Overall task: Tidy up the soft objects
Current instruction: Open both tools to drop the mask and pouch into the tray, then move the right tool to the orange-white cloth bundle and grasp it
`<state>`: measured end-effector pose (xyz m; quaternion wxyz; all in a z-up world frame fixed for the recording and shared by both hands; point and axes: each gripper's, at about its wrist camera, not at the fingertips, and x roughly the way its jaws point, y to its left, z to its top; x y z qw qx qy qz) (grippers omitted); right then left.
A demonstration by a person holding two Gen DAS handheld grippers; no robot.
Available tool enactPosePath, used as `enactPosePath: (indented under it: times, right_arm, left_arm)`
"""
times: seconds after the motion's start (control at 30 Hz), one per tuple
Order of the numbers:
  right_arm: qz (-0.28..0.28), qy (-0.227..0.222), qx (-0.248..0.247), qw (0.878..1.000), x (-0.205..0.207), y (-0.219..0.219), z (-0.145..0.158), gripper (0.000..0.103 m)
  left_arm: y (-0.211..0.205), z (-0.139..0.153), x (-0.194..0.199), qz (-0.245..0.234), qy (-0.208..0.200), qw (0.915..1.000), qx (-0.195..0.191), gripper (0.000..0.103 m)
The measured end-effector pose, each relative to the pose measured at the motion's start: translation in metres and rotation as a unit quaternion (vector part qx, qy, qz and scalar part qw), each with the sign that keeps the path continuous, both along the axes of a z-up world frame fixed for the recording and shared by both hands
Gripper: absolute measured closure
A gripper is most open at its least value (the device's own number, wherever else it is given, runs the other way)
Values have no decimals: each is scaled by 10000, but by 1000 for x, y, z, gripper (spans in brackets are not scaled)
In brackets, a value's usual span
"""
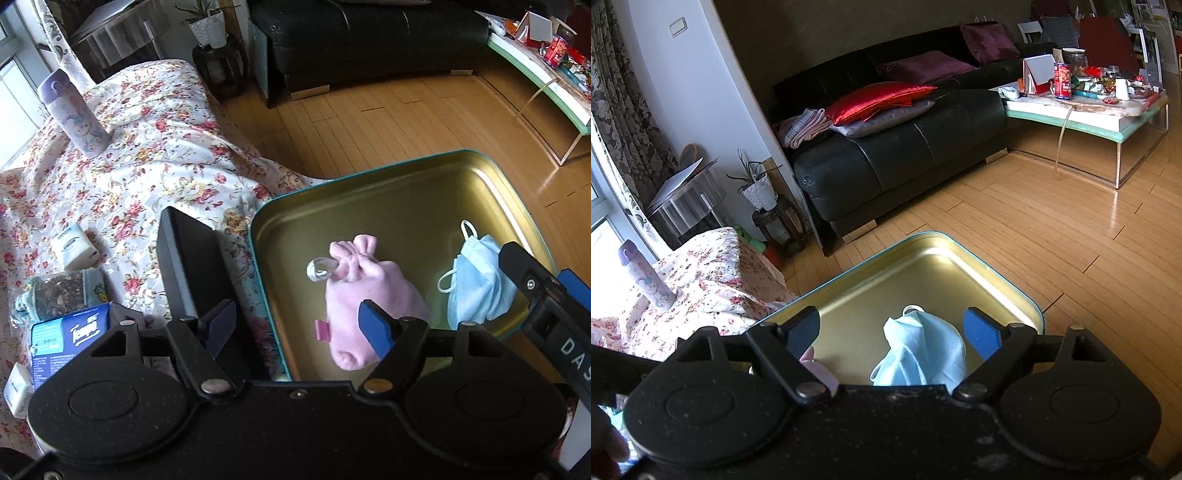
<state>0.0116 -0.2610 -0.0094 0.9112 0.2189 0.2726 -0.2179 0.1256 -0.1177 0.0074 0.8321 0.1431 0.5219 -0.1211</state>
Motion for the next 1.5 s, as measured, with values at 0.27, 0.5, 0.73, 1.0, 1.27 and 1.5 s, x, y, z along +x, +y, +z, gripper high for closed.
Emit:
enactPosePath:
  times: [0.27, 0.5, 0.73, 1.0, 1.27, 1.5]
  right_arm:
    - [39, 17, -91, 9999, -2, 2, 0, 17]
    - [118, 72, -241, 9996, -1, 6, 1, 14]
    - [245, 98, -498, 9984, -2, 14, 3, 10]
    - [341, 143, -696, 9969, -2, 20, 4, 7]
    - [402, 256, -855, 9952, -3, 27, 5, 4]
    - [442, 181, -977, 9941, -11, 32, 9, 0]
  left_arm:
    - [11, 9, -4, 97, -94, 9999, 11, 33]
    - [26, 15, -9, 200, -168, 9997, 0, 25]
    - [48, 24, -18, 296, -297, 9991, -26, 25]
    - [88, 29, -23, 565, -402, 9976, -61, 24]
    - [144, 28, -27, 925, -455, 9947, -53, 20]
    - [197, 24, -32, 1128, -655, 9911, 247, 19]
